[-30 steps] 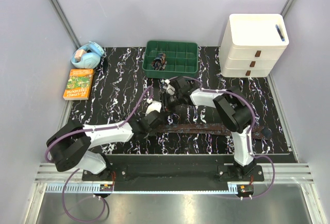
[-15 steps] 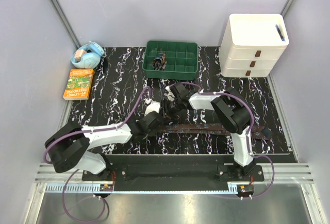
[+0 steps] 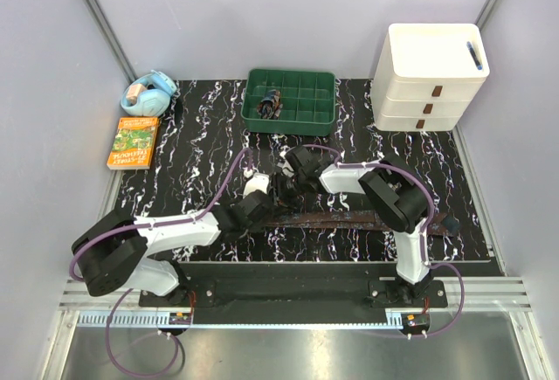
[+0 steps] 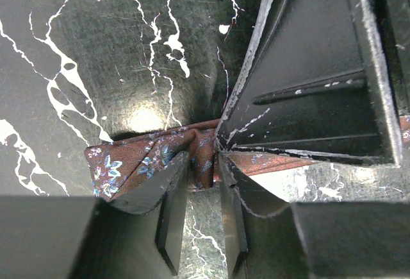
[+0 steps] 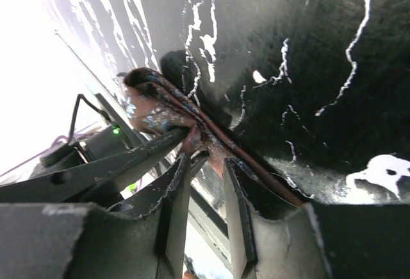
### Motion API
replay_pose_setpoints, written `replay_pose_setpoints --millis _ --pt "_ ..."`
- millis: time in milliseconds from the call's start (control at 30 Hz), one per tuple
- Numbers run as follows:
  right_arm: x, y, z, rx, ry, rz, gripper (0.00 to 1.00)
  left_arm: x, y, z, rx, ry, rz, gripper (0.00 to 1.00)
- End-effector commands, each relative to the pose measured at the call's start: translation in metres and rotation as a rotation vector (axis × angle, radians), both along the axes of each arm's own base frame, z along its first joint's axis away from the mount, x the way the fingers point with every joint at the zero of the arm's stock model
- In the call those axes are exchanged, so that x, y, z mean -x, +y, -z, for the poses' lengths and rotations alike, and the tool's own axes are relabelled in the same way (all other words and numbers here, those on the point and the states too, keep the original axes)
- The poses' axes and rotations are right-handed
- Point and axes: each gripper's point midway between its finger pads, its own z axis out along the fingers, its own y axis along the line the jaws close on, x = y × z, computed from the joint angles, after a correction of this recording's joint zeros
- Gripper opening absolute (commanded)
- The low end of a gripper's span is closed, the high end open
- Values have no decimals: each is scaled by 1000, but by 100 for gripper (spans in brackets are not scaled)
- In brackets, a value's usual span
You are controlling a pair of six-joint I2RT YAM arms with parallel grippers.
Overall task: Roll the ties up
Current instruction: Roll the tie at the center of the board.
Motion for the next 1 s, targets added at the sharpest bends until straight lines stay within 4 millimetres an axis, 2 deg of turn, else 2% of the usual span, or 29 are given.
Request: replay_pose_setpoints --millis 0,200,367,700,833,967 --pt "-9 15 -32 -94 -63 27 35 1 -6 0 28 6 17 29" --pt "-3 25 -30 -104 -51 2 35 2 -5 -2 41 -1 20 34" --pt "5 34 -24 -95 -41 -18 35 1 -6 -2 41 0 22 34" --pt "13 31 1 -26 -13 -11 34 1 -4 -1 38 -1 16 34" --pt "14 26 10 10 -16 4 31 1 -4 -2 41 -3 14 34" --pt "15 27 15 15 -11 4 22 1 -4 -2 41 -3 14 35"
